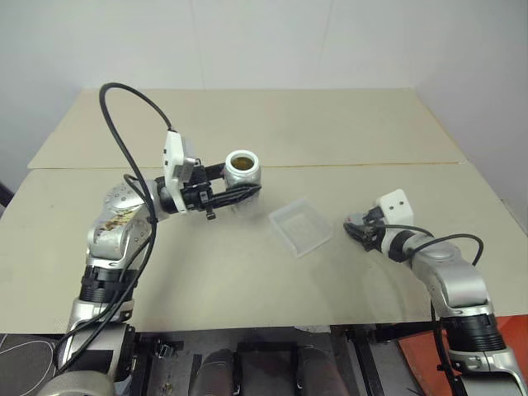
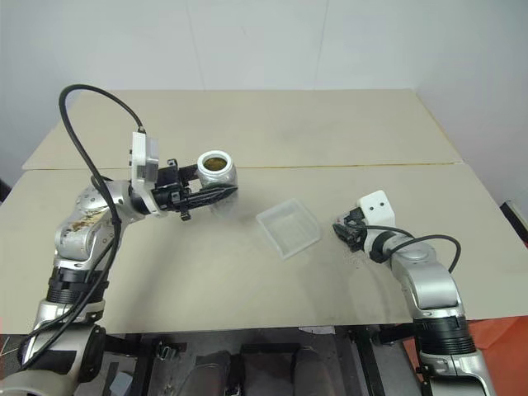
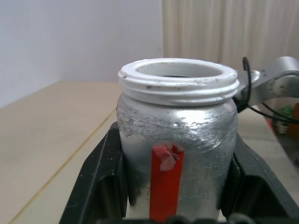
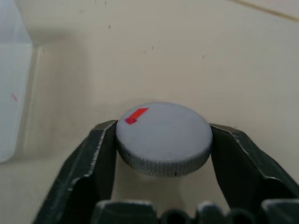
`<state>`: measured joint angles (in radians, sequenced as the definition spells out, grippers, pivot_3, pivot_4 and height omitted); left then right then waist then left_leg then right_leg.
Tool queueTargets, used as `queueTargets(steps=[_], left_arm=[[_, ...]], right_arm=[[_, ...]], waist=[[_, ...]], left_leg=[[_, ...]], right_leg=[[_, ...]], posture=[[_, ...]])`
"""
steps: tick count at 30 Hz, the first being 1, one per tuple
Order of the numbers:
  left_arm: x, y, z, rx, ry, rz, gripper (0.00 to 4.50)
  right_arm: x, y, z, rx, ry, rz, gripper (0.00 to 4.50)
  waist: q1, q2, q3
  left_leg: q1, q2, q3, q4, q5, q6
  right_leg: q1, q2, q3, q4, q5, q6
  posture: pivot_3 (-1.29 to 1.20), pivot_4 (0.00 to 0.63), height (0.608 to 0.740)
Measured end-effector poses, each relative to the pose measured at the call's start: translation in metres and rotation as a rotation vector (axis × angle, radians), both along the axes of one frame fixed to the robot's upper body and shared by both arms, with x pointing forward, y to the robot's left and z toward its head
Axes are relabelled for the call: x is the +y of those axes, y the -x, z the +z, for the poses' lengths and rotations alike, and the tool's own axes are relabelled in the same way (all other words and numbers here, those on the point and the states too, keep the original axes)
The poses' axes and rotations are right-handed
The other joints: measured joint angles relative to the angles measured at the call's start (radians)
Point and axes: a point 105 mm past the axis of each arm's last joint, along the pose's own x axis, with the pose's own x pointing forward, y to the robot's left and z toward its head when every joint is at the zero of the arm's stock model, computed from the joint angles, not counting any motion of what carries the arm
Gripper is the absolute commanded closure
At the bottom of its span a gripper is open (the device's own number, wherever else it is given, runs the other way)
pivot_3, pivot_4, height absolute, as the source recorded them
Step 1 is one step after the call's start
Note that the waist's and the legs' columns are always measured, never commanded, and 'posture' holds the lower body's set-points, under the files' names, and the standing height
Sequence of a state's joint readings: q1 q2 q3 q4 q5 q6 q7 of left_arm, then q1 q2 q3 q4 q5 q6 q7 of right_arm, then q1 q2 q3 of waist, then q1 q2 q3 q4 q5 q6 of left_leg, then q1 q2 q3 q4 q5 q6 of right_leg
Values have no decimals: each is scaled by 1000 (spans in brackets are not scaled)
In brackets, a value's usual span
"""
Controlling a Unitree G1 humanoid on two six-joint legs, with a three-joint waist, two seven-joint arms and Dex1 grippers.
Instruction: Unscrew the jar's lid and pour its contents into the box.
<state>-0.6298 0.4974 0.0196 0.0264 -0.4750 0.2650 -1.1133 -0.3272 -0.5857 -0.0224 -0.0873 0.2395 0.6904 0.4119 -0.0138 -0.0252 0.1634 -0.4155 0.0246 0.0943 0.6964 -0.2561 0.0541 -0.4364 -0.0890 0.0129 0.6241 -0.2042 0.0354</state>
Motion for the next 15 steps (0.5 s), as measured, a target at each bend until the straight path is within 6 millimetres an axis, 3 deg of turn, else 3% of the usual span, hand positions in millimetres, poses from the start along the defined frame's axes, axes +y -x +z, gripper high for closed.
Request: queueTargets(steps=[3, 5, 10, 12, 15], left_arm=[[-8, -7, -10, -99, -98, 44, 2476], [-14, -18, -15, -208, -175, 94, 2476], [-48, -39, -7, -636, -351, 168, 2476], [-61, -44, -1, -852, -436, 167, 2476], [-90, -43, 6, -1219, -559, 99, 2476]], right_arm=[[-4, 4, 6, 24, 28, 22, 31], [-1, 9, 23, 28, 6, 73, 31], [28, 28, 101, 9, -137, 313, 31], [41, 41, 109, 41, -163, 420, 31], [54, 55, 105, 139, -206, 530, 31]], waist=[[2, 0, 0], [6, 0, 0], [18, -1, 0], [24, -1, 0], [29, -1, 0]], left_leg=[[0, -2, 0, 0, 0, 0], [-1, -2, -1, 0, 0, 1], [-1, -2, -3, 0, -1, 1], [-1, -3, -4, -1, -1, 2], [-5, -6, -5, 0, -2, 3]], right_leg=[[0, -1, 0, 0, 0, 0], [0, -1, 0, 0, 0, 0], [1, -2, -2, -1, 0, 0], [2, -2, -2, -3, 0, 0], [1, -5, -3, -6, 1, 2]], posture=[[0, 150, 740], [0, 150, 740], [0, 150, 740], [0, 150, 740], [0, 150, 740]])
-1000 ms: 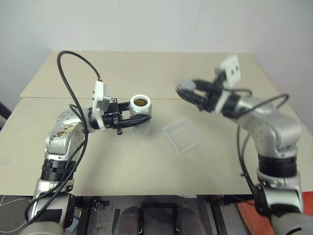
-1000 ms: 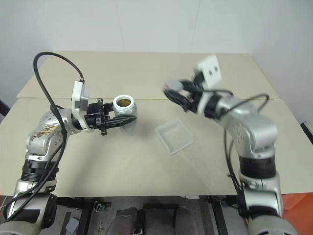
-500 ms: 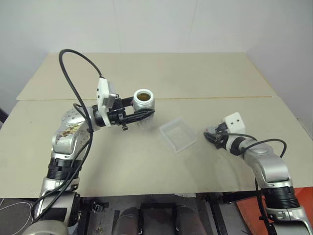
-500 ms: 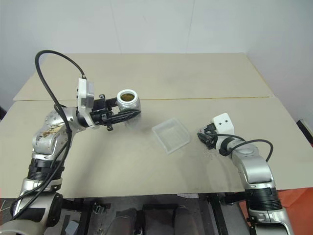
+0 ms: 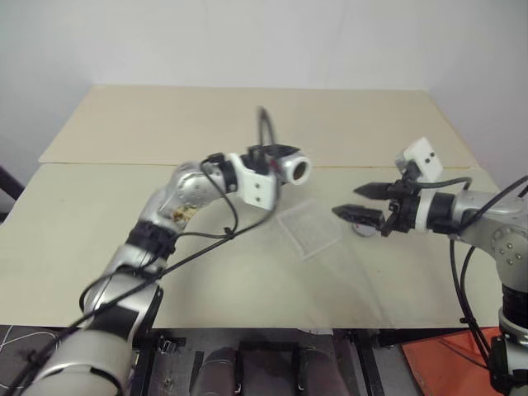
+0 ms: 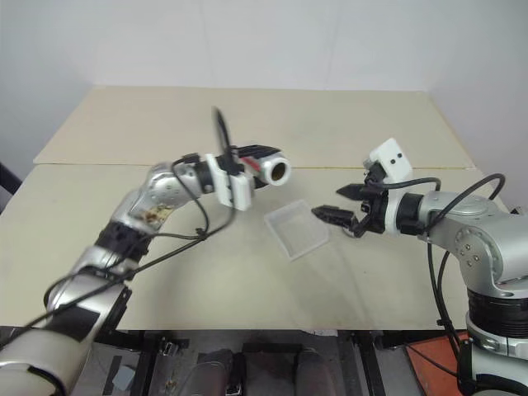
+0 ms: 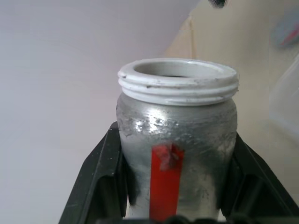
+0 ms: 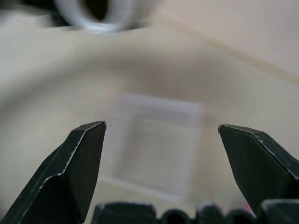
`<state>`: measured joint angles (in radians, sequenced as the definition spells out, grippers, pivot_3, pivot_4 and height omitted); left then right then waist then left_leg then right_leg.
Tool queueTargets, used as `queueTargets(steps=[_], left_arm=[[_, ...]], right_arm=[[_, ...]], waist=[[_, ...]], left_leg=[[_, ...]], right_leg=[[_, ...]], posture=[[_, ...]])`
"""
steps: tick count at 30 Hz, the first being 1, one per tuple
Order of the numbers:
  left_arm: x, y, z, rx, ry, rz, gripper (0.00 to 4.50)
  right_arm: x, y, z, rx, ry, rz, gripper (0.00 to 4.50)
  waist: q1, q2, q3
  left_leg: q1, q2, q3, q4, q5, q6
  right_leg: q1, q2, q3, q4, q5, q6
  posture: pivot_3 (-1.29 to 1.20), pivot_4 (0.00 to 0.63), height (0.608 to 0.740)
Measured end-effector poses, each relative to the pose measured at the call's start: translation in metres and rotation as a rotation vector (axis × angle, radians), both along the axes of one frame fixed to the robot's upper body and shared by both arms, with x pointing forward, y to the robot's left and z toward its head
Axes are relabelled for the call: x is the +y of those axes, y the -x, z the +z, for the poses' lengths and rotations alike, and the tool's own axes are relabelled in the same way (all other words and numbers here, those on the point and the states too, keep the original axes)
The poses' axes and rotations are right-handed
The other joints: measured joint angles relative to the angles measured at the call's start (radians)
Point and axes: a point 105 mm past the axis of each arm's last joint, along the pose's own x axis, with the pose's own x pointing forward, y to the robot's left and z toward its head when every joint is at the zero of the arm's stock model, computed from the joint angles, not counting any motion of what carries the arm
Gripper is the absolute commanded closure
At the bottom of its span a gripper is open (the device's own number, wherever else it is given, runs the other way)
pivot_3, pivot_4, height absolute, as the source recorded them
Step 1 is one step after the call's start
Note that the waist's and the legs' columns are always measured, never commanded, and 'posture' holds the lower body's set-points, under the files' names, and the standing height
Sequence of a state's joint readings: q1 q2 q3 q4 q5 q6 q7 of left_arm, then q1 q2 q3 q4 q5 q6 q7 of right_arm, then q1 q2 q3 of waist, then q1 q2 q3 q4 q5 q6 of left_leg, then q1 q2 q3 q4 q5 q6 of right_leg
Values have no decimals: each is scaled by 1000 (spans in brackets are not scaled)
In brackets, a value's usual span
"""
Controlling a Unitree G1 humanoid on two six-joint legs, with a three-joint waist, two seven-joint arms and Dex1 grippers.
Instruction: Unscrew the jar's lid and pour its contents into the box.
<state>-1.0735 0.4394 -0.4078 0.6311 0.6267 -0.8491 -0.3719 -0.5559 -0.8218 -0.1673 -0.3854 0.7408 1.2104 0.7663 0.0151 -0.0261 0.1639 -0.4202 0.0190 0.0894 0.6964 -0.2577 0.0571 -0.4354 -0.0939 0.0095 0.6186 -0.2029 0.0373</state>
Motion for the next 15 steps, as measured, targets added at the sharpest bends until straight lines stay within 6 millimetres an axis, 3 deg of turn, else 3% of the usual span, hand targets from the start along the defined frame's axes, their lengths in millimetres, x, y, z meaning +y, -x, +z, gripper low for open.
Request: queueTargets(steps=[3, 5, 11, 15], left_arm=[[-28, 6, -2, -307, -206, -123, 2476], [-34, 4, -9, -428, -290, -175, 2476], [-46, -7, -36, -646, -422, -257, 2476], [-53, -10, -38, -749, -441, -283, 2476]], right_arm=[[4, 5, 3, 24, 32, 55, 31], [2, 6, 3, 30, 49, 55, 31], [0, 11, 4, 54, 57, 75, 31], [-1, 12, 4, 56, 61, 74, 31]], waist=[[4, 0, 0], [4, 0, 0], [2, 0, 0], [2, 0, 0]], left_leg=[[-4, -2, 0, 2, -2, 4], [-5, -2, 1, 3, -3, 5], [-8, -2, 1, 5, -3, 6], [-9, -2, 1, 7, -4, 6]], right_leg=[[-1, -2, 0, 3, 1, 3], [-2, -3, 0, 3, 1, 5], [-4, -3, -1, 5, -1, 7], [-5, -4, -1, 5, -1, 7]], posture=[[0, 150, 740], [0, 150, 740], [0, 150, 740], [0, 150, 740]])
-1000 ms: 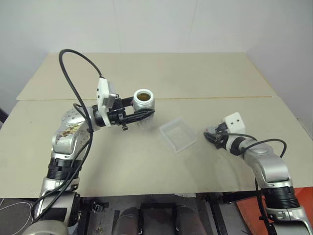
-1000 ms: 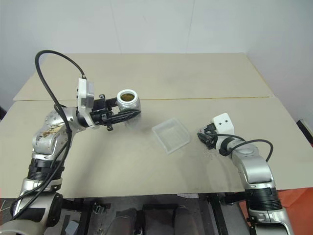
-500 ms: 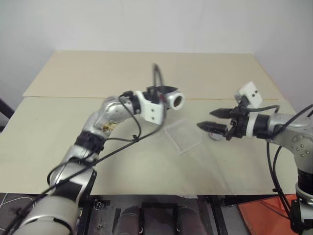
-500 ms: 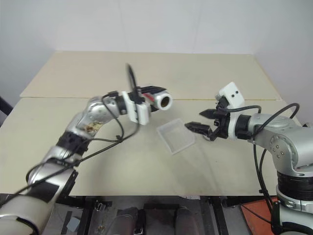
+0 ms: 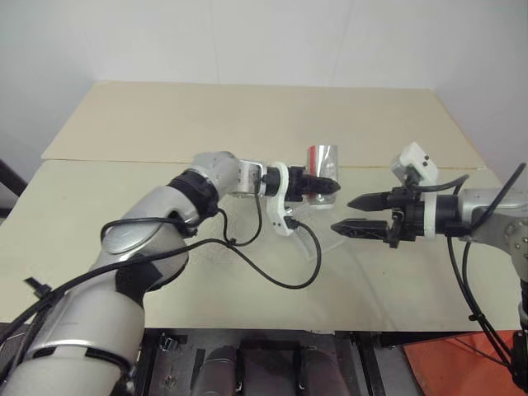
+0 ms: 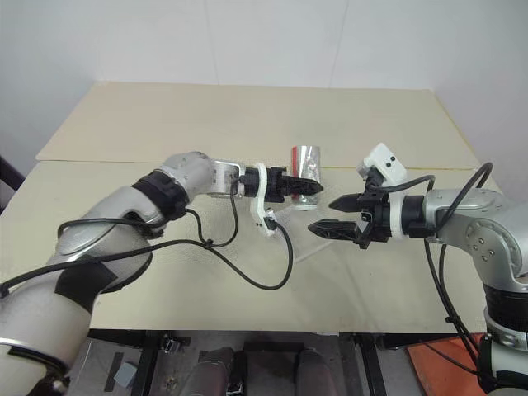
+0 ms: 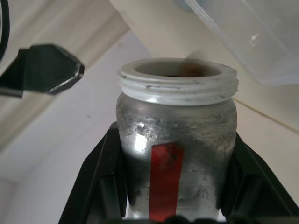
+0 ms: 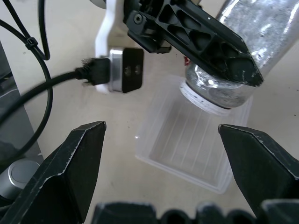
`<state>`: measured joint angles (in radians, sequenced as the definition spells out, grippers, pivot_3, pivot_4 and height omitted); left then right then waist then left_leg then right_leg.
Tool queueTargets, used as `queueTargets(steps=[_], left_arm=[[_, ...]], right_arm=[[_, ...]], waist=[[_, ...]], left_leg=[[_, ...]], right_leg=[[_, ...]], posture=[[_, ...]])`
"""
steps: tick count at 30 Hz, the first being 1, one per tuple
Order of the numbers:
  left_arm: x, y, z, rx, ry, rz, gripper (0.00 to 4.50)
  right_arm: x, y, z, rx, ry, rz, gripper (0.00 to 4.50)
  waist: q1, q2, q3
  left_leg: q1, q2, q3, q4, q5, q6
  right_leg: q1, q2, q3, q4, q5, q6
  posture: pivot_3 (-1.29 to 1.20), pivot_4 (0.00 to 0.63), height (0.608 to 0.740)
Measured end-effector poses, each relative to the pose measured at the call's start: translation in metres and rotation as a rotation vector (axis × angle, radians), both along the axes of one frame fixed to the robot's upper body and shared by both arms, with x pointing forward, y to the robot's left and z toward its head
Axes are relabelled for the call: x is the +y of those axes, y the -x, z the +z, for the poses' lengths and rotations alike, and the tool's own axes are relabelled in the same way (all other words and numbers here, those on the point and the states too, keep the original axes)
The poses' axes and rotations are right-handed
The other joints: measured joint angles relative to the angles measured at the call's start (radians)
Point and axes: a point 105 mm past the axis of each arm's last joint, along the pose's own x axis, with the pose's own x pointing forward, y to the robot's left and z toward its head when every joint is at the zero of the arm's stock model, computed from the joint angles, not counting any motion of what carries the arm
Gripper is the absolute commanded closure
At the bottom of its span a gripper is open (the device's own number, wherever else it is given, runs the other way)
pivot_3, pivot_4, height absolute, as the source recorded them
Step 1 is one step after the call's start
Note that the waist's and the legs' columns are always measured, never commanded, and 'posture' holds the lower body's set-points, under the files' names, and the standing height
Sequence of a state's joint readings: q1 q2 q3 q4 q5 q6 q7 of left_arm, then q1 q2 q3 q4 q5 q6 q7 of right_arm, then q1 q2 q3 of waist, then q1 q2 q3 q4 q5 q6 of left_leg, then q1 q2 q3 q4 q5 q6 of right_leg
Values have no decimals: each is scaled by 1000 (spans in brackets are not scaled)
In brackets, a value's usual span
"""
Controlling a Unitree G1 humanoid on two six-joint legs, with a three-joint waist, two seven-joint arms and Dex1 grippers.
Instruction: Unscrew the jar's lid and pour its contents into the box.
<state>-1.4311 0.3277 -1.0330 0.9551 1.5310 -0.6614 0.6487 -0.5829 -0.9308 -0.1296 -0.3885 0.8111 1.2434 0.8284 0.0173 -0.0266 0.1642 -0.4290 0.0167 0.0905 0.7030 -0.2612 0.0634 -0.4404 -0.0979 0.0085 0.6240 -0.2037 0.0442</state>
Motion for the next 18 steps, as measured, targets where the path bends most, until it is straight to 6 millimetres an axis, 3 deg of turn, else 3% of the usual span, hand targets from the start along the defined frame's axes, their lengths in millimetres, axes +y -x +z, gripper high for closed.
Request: queueTargets(steps=[8, 12, 15, 18], left_arm=[[-3, 3, 2, -5, 34, -29, 2476], [9, -5, 17, 70, 122, 45, 2476], [30, -13, 30, 208, 258, 148, 2476], [68, -24, 30, 457, 457, 294, 2476]], right_arm=[[3, 3, 0, 0, -5, 14, 31], [1, 3, -2, -1, -5, 2, 31], [1, 3, -3, -35, -3, -1, 31], [1, 0, 0, -93, -14, -4, 31]], waist=[[-2, 0, 0], [-4, 0, 0], [-6, 0, 0], [-12, 0, 0]], left_leg=[[0, 0, 0, 0, 0, 0], [0, 1, 0, 0, 0, 0], [1, 1, 0, 0, 0, 0], [3, 2, 1, 0, 1, -1]], right_leg=[[0, -1, 0, 1, 0, 0], [-1, -1, 0, 2, 0, 0], [-1, -1, 0, 2, 0, 0], [0, -2, 1, 3, 0, 0]], posture=[[0, 150, 740], [0, 150, 740], [0, 150, 740], [0, 150, 740]])
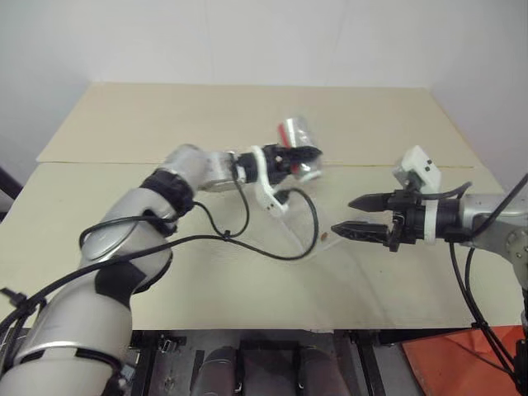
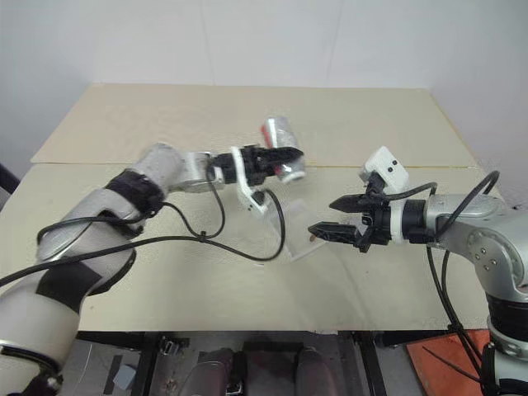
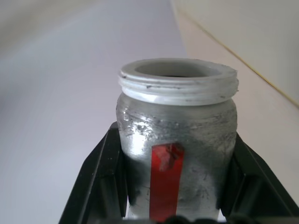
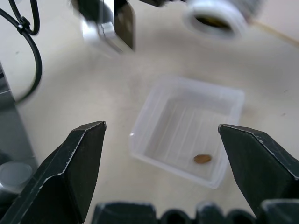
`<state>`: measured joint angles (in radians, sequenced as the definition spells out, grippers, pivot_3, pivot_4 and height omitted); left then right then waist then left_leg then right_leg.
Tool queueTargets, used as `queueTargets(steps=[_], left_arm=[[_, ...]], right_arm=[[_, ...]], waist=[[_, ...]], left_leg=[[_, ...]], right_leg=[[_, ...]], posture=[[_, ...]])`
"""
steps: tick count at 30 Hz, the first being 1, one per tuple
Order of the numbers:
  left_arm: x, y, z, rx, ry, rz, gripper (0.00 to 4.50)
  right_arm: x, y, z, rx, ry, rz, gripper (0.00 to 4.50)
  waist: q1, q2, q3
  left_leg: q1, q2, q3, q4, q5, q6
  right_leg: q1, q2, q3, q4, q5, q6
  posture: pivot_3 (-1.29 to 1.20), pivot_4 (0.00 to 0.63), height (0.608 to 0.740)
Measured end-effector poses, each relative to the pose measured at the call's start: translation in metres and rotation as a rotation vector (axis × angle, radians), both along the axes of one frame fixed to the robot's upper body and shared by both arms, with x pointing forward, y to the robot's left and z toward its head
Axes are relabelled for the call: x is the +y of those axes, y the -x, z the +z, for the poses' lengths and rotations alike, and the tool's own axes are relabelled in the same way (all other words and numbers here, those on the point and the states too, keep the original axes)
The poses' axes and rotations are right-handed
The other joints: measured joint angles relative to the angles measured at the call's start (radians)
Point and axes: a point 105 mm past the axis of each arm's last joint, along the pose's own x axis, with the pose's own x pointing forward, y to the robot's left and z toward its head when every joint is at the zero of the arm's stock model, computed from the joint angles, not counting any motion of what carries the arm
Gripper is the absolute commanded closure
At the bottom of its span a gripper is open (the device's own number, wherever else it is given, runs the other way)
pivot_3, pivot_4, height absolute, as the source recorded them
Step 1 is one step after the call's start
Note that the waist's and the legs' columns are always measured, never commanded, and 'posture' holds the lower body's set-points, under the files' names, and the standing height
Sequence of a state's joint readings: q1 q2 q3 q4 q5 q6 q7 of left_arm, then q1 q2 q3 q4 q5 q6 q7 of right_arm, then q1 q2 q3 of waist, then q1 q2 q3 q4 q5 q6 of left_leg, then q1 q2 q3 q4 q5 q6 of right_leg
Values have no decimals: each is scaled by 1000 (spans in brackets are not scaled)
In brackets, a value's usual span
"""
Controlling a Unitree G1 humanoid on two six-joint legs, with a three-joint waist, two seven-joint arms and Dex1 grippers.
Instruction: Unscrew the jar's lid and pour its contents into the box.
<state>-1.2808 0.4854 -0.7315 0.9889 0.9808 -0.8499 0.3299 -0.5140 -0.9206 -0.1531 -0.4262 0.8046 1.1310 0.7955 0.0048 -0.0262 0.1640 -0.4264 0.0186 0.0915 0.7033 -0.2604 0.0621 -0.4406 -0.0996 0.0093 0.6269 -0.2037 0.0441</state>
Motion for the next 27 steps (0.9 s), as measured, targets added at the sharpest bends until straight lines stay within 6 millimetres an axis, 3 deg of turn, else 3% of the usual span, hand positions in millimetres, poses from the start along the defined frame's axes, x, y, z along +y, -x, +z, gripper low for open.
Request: queueTargets(steps=[4, 7, 10, 14, 20, 27], left_arm=[[28, -8, -9, 357, 328, 128, 2476], [50, -15, -24, 874, 769, 208, 2476], [66, -10, -28, 1147, 966, 209, 2476], [75, 2, -20, 1258, 1098, 153, 2476], [75, 23, -68, 1362, 1152, 153, 2476], [73, 26, -68, 1316, 1200, 80, 2476]], right_arm=[[1, -2, 5, -51, -19, 2, 31], [4, -6, 7, -88, -28, 2, 31], [6, -9, 4, -86, -32, 3, 31], [9, -13, 5, -108, -49, -3, 31], [11, -17, 6, -125, -56, -15, 31], [15, -15, 1, -107, -41, 5, 31]], waist=[[3, 0, 0], [2, 0, 0], [-5, 0, 0], [-5, 1, 0], [-3, 1, -1], [5, 1, -1]], left_leg=[[0, 0, 0, 3, 1, -1], [-3, 0, -2, 9, 3, -5], [-3, 0, -3, 10, 2, -3], [2, -1, -4, 9, -1, 1], [6, -1, -4, 9, -2, 3], [11, -1, -4, 9, -2, 3]], right_leg=[[2, -1, -1, 1, 0, 0], [2, -1, -3, 2, -1, 1], [2, -1, -2, 2, -1, 1], [7, 0, -2, 2, -1, 1], [11, 0, -2, -2, 0, 1], [16, -1, -2, -2, 0, 1]], posture=[[0, 150, 740], [0, 150, 740], [0, 150, 740], [0, 150, 740], [0, 150, 740], [0, 150, 740]])
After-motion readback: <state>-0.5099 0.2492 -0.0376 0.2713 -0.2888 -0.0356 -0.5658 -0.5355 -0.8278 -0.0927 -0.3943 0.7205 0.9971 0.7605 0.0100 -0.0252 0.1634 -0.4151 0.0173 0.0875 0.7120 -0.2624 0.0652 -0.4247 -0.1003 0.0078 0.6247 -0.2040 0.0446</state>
